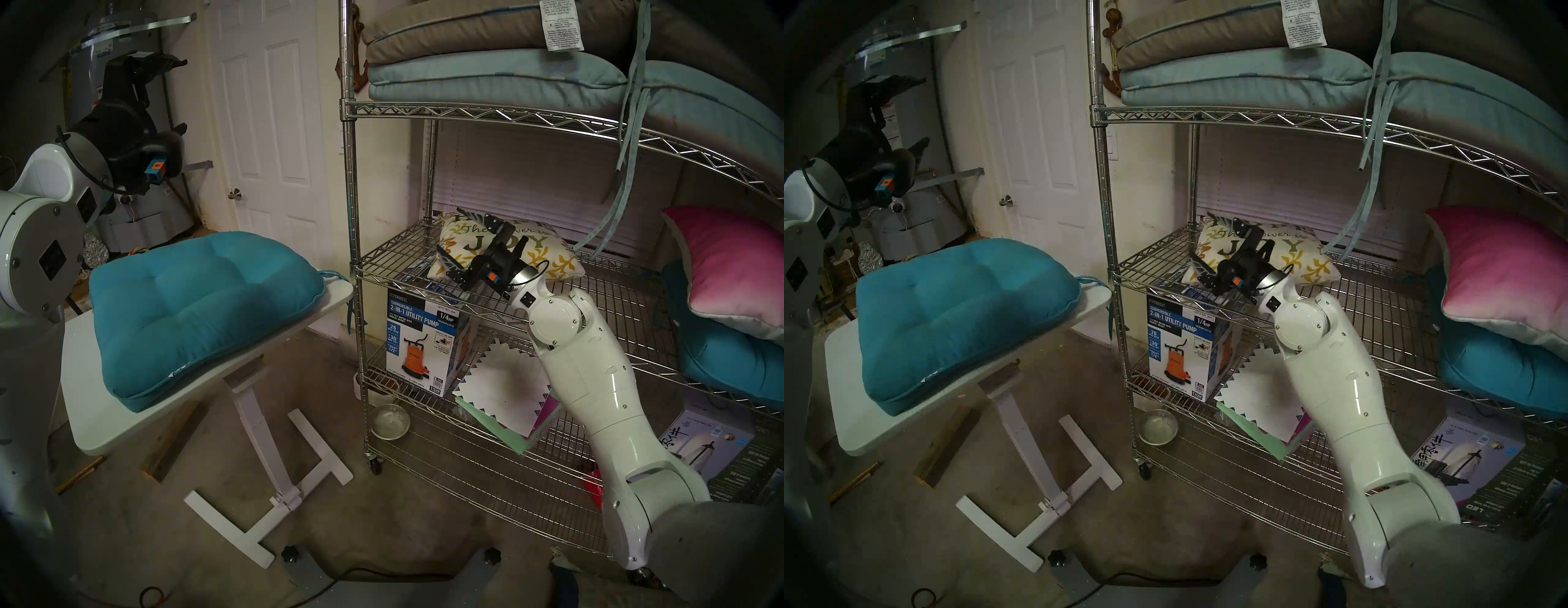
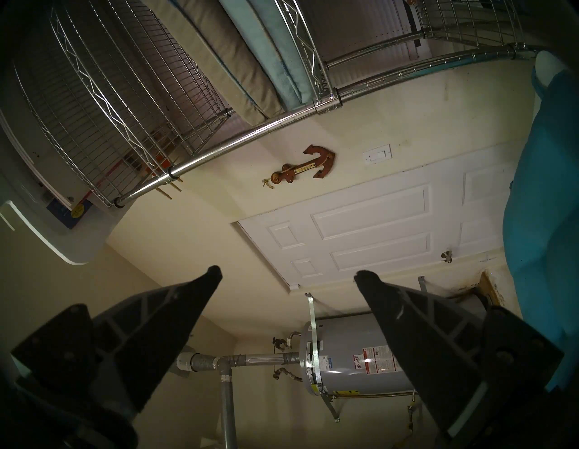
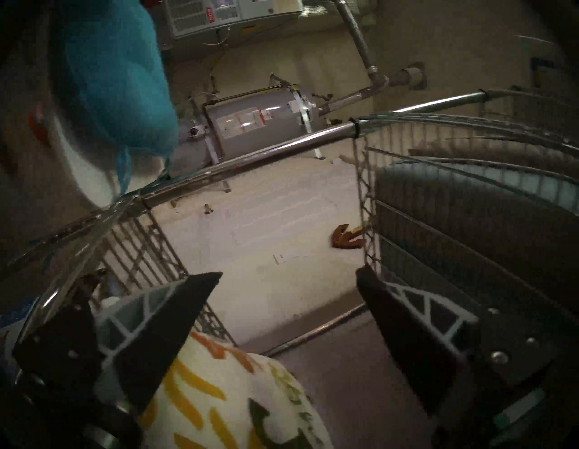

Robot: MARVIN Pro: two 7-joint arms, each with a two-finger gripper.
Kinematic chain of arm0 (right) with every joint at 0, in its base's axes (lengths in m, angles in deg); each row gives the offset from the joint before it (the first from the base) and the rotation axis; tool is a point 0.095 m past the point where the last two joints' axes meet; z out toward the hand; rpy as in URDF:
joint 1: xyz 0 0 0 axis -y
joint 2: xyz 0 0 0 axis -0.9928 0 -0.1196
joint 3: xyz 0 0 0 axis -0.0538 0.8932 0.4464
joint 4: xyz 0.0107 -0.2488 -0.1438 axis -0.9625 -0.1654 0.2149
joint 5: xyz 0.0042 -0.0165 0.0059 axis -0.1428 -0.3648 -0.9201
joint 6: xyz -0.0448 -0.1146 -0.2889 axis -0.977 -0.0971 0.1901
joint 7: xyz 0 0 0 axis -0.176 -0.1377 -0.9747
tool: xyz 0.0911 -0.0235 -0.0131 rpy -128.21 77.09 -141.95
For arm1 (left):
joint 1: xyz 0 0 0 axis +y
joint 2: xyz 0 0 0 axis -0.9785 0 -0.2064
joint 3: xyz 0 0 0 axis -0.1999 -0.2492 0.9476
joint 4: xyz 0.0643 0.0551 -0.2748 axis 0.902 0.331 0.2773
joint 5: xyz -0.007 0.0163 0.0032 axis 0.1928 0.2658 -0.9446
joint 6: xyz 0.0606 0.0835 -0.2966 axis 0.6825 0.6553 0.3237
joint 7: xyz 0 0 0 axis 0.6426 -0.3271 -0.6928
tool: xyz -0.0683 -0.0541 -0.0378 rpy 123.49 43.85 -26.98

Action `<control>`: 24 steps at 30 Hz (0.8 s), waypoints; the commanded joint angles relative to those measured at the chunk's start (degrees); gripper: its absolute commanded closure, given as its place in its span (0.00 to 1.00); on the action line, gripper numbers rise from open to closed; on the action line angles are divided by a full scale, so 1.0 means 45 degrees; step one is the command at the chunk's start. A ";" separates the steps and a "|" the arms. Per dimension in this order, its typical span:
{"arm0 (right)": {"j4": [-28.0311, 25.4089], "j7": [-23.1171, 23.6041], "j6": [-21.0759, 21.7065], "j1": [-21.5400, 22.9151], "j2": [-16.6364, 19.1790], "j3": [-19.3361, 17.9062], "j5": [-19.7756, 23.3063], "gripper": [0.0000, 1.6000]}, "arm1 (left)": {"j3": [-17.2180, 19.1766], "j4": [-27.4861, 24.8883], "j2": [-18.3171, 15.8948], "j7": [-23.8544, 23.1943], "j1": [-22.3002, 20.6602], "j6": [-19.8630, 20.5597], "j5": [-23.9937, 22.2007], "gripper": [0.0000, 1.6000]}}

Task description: Put cushion on the shelf

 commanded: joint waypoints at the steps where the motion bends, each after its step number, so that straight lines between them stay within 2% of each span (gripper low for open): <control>1: -0.1338 -0.1366 -0.0581 -0.0844 -0.1322 -0.0343 0.1343 0.00 | 0.0032 -0.0094 -0.0026 0.0072 -0.0117 -0.0029 -0.0021 0.00; 4: -0.2204 -0.2005 -0.0914 -0.1625 -0.1776 -0.0271 0.1757 0.00 | 0.0022 -0.0094 -0.0027 0.0071 -0.0128 -0.0031 -0.0020 0.00; 5: -0.2061 -0.2135 -0.1115 -0.1641 -0.1855 -0.0208 0.1814 0.00 | 0.0020 -0.0094 -0.0028 0.0071 -0.0130 -0.0032 -0.0019 0.00; 12: -0.3335 -0.3089 -0.1607 -0.2986 -0.2039 -0.0356 0.2010 0.00 | 0.0015 -0.0094 -0.0024 0.0070 -0.0139 -0.0033 -0.0019 0.00; 20: -0.4588 -0.4010 -0.1801 -0.4347 -0.2318 -0.0537 0.1954 0.00 | 0.0018 -0.0094 -0.0017 0.0065 -0.0140 -0.0033 -0.0018 0.00; 23: -0.5435 -0.4231 -0.1543 -0.4988 -0.2457 -0.0570 0.1872 0.00 | 0.0023 -0.0094 -0.0013 0.0061 -0.0136 -0.0032 -0.0017 0.00; 24: -0.5132 -0.4388 -0.1720 -0.4875 -0.2560 -0.0543 0.1825 0.00 | 0.0025 -0.0094 -0.0012 0.0060 -0.0133 -0.0031 -0.0017 0.00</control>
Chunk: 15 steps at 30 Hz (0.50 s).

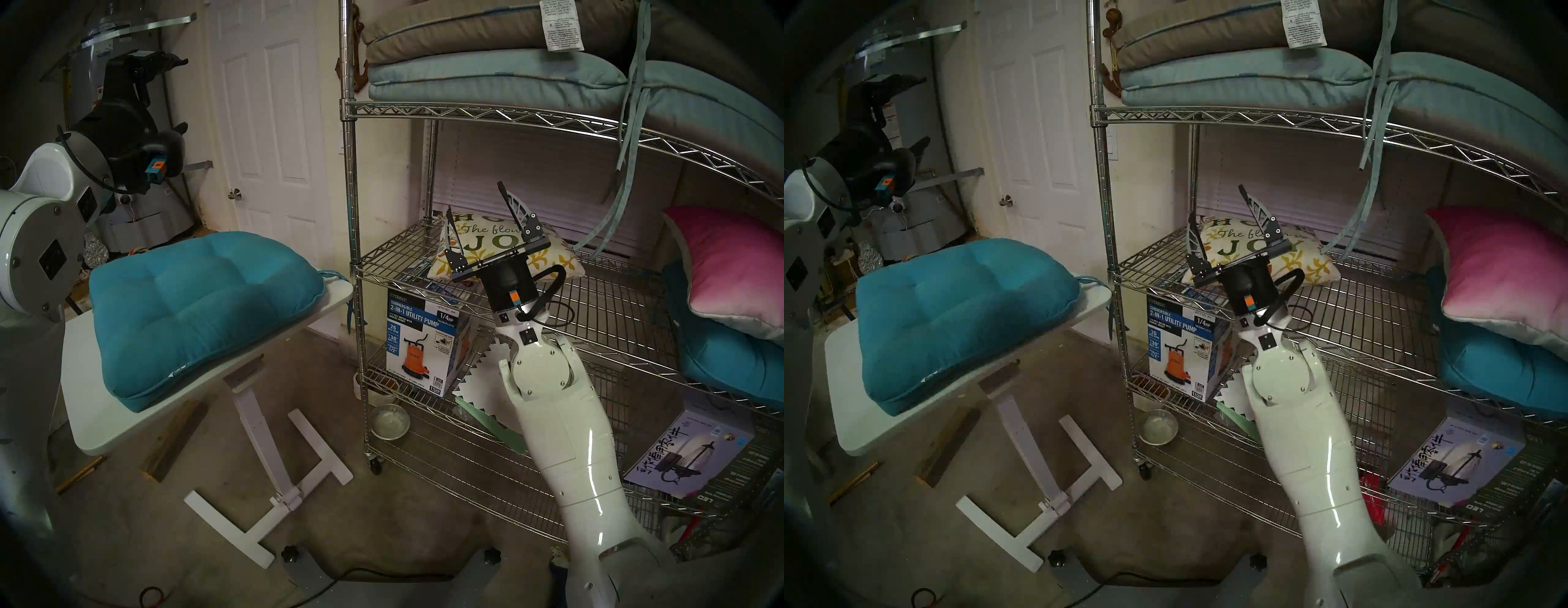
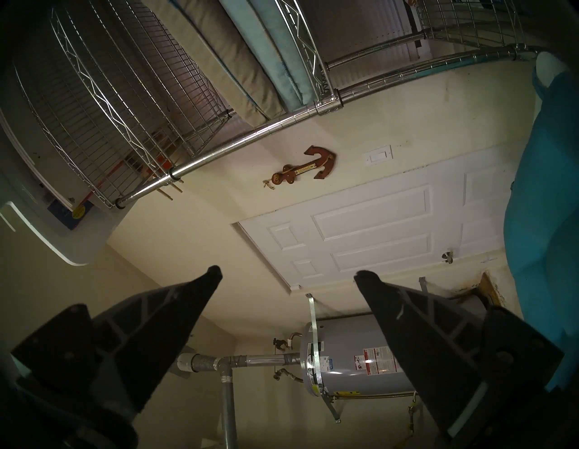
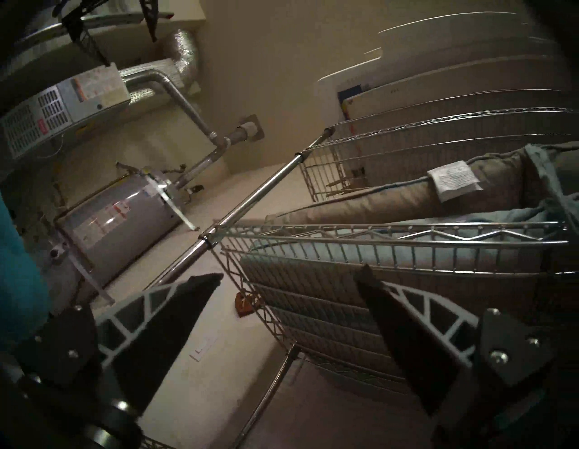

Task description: Put cushion on the shelf

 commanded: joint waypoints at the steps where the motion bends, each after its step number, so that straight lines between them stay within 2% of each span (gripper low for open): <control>1: -0.1415 -0.0708 0.0165 -0.1210 -0.0652 -0.0001 -0.0029 0.00 | 0.0065 -0.0093 -0.0008 0.0056 -0.0082 -0.0017 -0.0018 0.00; 7: -0.2224 -0.0968 0.0828 -0.1694 -0.1056 0.0069 -0.0120 0.00 | 0.0080 -0.0093 0.0001 0.0048 -0.0067 -0.0014 -0.0017 0.00; 9: -0.2855 -0.0994 0.1583 -0.2107 -0.1276 0.0162 -0.0147 0.00 | 0.0091 -0.0093 0.0007 0.0044 -0.0056 -0.0012 -0.0015 0.00; 11: -0.2656 -0.1087 0.1525 -0.2000 -0.1328 0.0192 -0.0194 0.00 | 0.0094 -0.0093 0.0008 0.0042 -0.0053 -0.0012 -0.0015 0.00; 15: -0.3657 -0.1050 0.2740 -0.2587 -0.1427 0.0280 -0.0438 0.00 | 0.0115 -0.0093 0.0018 0.0033 -0.0032 -0.0010 -0.0015 0.00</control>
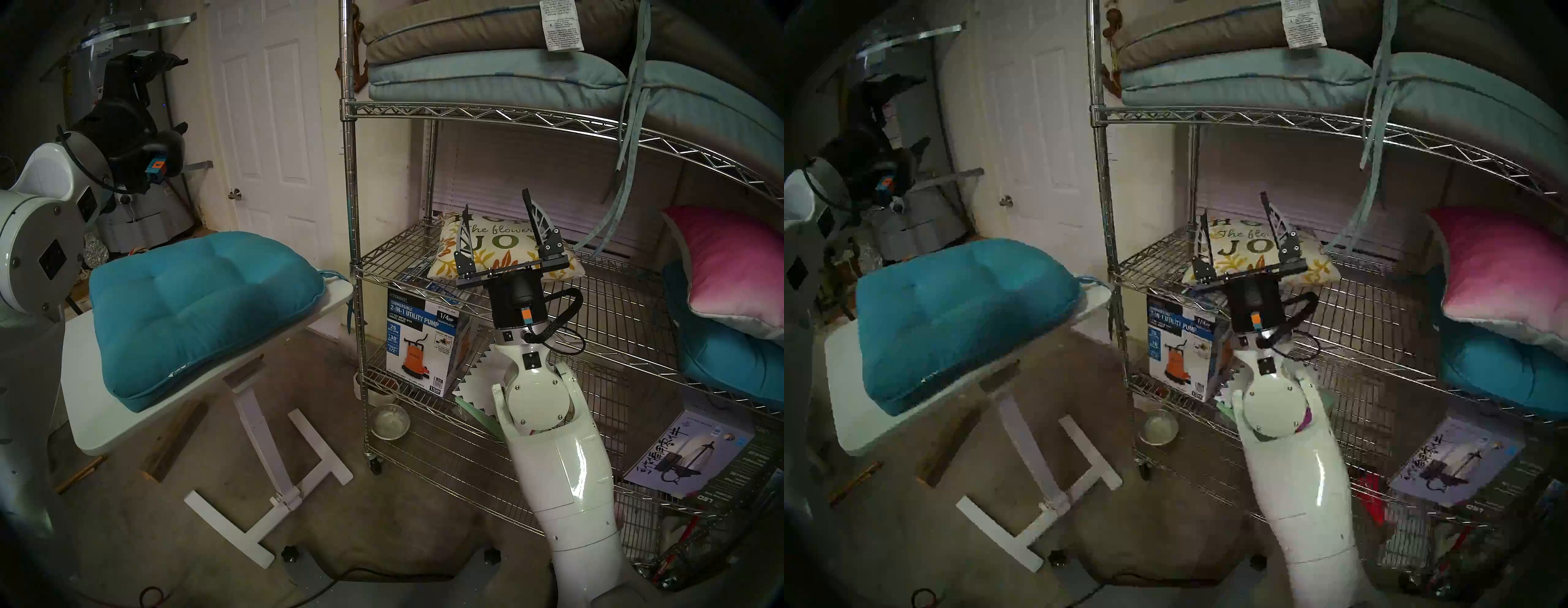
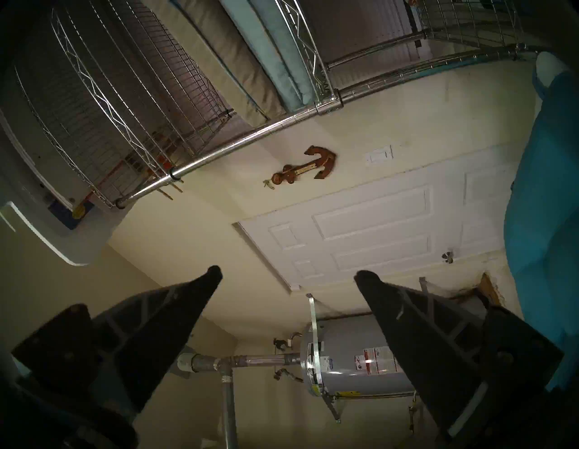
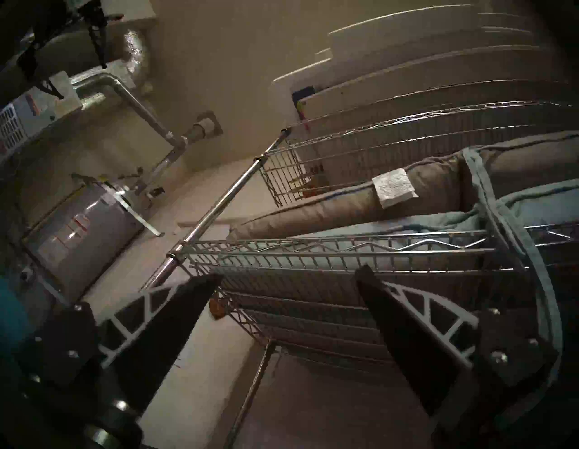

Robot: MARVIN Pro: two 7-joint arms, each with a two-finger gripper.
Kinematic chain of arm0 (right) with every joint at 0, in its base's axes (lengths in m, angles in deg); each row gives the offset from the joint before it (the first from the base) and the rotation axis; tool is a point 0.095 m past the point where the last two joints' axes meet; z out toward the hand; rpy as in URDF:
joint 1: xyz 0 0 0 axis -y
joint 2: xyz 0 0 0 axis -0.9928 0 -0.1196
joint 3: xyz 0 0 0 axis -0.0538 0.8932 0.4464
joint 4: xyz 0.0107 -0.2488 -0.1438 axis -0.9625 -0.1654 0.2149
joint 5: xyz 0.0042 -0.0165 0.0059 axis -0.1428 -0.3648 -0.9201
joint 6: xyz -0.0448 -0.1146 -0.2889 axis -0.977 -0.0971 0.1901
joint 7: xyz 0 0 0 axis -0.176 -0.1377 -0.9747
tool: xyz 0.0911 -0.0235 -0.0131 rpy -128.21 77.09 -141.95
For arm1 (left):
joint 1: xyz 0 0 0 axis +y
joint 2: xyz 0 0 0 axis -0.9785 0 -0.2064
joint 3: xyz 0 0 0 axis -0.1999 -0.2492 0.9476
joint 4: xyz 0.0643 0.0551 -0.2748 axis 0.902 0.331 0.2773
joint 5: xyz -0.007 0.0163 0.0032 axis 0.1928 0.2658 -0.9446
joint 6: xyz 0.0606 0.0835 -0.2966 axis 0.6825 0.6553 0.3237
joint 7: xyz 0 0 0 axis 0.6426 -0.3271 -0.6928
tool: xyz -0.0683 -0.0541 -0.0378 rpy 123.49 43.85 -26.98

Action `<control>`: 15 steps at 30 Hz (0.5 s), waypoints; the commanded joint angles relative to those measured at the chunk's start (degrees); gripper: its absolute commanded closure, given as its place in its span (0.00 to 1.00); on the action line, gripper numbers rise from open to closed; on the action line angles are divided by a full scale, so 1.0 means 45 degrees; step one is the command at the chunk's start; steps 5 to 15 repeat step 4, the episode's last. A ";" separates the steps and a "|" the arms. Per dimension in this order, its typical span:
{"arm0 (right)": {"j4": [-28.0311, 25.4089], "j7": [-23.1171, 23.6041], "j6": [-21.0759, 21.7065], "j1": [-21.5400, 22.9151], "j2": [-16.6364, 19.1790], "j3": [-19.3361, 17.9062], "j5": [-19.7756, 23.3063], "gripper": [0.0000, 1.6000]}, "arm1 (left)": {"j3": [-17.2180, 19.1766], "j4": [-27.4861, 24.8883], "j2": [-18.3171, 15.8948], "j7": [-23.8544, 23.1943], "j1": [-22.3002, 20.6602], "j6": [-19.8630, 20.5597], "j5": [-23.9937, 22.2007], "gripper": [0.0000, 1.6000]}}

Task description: Put cushion on the shelf

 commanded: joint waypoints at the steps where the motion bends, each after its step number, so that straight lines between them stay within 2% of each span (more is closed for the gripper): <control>1: -0.1319 -0.0103 0.1128 -0.0675 -0.0506 0.0144 -0.0242 0.00 | 0.0105 -0.0093 0.0014 0.0037 -0.0033 -0.0009 -0.0018 0.00; 3: -0.1930 0.0024 0.1882 -0.1016 -0.0535 0.0197 -0.0345 0.00 | 0.0117 -0.0093 0.0020 0.0033 -0.0020 -0.0008 -0.0018 0.00; 15: -0.1930 0.0024 0.1882 -0.1016 -0.0535 0.0197 -0.0345 0.00 | 0.0117 -0.0093 0.0020 0.0033 -0.0020 -0.0008 -0.0018 0.00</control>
